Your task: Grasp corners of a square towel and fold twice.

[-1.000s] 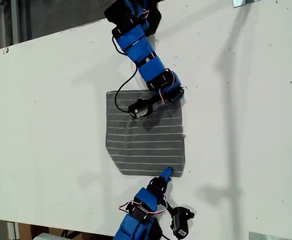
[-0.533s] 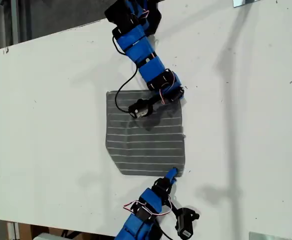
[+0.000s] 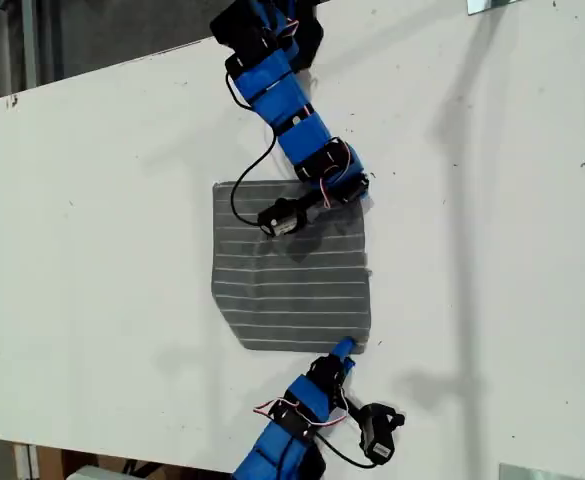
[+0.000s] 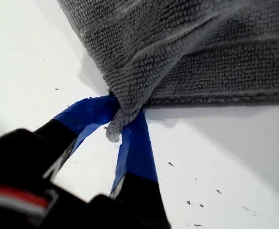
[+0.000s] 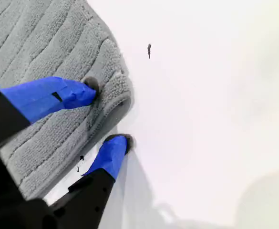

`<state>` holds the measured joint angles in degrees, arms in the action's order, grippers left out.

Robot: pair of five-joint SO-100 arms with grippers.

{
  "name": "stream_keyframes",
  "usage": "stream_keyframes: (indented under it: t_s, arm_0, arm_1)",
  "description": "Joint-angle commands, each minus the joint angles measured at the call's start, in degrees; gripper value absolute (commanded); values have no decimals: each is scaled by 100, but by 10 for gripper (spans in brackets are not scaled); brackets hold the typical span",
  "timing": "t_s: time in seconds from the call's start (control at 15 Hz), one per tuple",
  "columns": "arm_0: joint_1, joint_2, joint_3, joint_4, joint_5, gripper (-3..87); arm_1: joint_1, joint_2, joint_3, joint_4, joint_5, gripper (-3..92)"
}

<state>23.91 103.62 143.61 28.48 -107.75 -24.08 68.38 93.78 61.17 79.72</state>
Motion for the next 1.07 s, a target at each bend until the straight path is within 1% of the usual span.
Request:
stream_keyframes:
  t_s: [0.0, 0.07, 0.13, 0.2, 0.27, 0.4, 0.47, 0.53, 0.67, 0.87, 0.93, 1.0]
  arm_0:
    - [-26, -1072, -536, -756, -44, 172]
    - [-35, -1661, -905, -1055, 79, 109]
    - [-44, -2215, -1424, -1090, 132, -1]
    - [-44, -2646, -1942, -1002, 246, -1]
    - [-53, -2839, -2391, -703, 343, -1]
    - [-18, -2610, -3103, 325, 554, -1]
    - [-9, -2312, -3278, 721, 703, -1]
    - [-18, -1951, -3322, 923, 914, -1]
    - [-105, -1134, -3322, 1143, 1538, -1]
    - [-264, 343, -3270, 1318, 2689, -1]
    - [-325, 905, -3270, 1433, 2988, -1]
    - [-439, 1538, -3208, 1670, 3164, -1]
  arm_1:
    - [-114, 26, -88, -53, -62, -1]
    - [-123, 26, -114, -35, -62, -1]
    - [-149, 53, -149, 44, -35, -1]
    - [-202, 88, -237, 185, -9, -1]
    - [-246, 202, -246, 220, 0, -1]
    - [-308, 422, -448, 431, 0, -1]
    - [-325, 571, -598, 606, -18, -1]
    - [-334, 791, -703, 756, -53, -1]
    - [-308, 1485, -747, 1090, -114, -1]
    - [-70, 2426, -686, 1090, -650, -1]
    - [44, 2742, -686, 1055, -870, -1]
    - [220, 3085, -694, 1063, -1090, -1]
